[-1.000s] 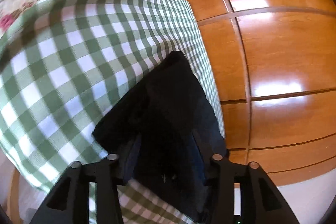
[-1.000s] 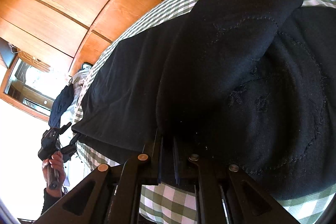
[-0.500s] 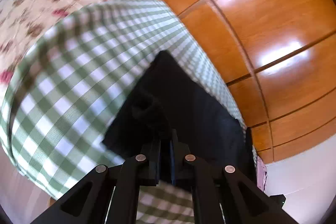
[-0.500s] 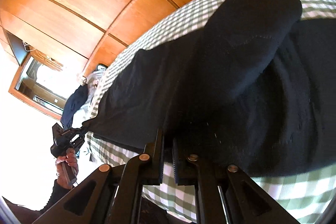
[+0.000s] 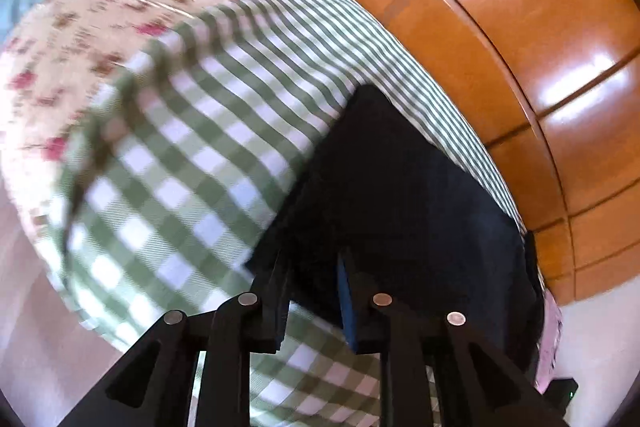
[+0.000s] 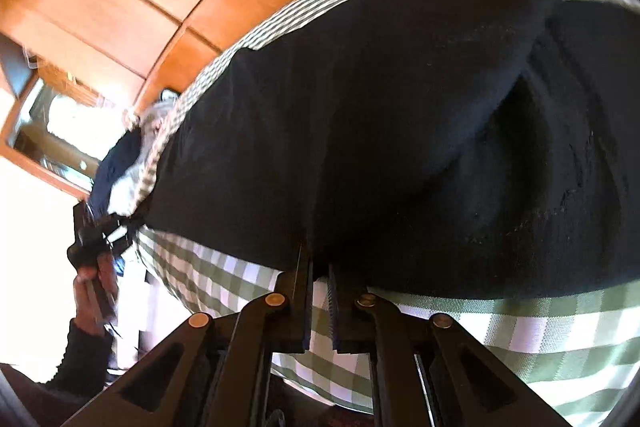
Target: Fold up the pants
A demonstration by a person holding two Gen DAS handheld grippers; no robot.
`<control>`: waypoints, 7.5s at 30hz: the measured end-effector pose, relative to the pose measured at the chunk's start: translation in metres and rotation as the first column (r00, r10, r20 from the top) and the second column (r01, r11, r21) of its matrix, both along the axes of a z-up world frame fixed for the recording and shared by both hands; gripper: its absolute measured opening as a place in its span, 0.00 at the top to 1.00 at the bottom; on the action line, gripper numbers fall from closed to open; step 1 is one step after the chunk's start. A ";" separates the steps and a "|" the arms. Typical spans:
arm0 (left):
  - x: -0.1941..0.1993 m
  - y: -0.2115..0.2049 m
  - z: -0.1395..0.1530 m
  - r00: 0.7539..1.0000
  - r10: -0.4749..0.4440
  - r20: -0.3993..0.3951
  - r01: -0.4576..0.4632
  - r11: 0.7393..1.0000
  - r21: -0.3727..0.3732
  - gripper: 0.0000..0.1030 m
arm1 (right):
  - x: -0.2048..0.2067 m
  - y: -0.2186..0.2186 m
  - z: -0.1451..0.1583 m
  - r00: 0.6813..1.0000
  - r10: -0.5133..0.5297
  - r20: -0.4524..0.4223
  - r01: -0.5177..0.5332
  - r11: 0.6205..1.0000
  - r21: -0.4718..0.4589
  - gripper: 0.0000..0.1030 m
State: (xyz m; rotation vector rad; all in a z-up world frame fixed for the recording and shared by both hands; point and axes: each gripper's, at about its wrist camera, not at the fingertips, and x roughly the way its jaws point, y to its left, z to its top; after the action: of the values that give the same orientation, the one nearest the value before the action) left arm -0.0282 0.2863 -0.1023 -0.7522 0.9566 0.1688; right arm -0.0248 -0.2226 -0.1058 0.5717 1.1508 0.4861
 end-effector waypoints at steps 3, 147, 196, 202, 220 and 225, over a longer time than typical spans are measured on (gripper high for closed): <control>-0.018 -0.001 0.024 0.996 0.067 0.062 -0.073 0.991 0.111 0.76 | 0.000 -0.005 -0.003 1.000 -0.004 -0.005 0.004 1.000 0.011 0.95; 0.015 -0.286 0.019 0.663 -0.741 0.108 0.706 0.667 0.238 0.66 | -0.031 -0.056 0.042 1.000 -0.018 -0.007 0.014 0.916 -0.400 0.66; 0.037 -0.195 -0.007 0.856 -0.508 0.091 0.482 0.850 0.214 0.67 | 0.258 0.156 -0.002 0.952 0.306 -0.024 -0.307 0.951 -0.048 0.95; 0.019 -0.191 0.009 0.879 -0.466 0.103 0.436 0.871 0.226 0.66 | 0.237 0.147 0.047 0.975 0.214 0.066 -0.198 0.960 -0.198 0.54; -0.049 0.009 0.017 0.987 0.107 0.118 -0.096 0.991 -0.090 0.64 | 0.087 0.144 0.048 0.965 0.208 0.161 -0.165 0.955 -0.244 0.46; -0.037 0.013 0.004 0.991 0.123 0.043 -0.118 0.986 -0.116 0.67 | 0.070 0.149 0.033 0.949 0.260 0.176 -0.179 0.909 -0.377 0.45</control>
State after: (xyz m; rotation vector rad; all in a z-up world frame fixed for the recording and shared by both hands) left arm -0.0654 0.2991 -0.0983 -0.9154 0.8786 0.2020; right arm 0.0450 -0.0737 -0.0725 0.0649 1.0593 0.5055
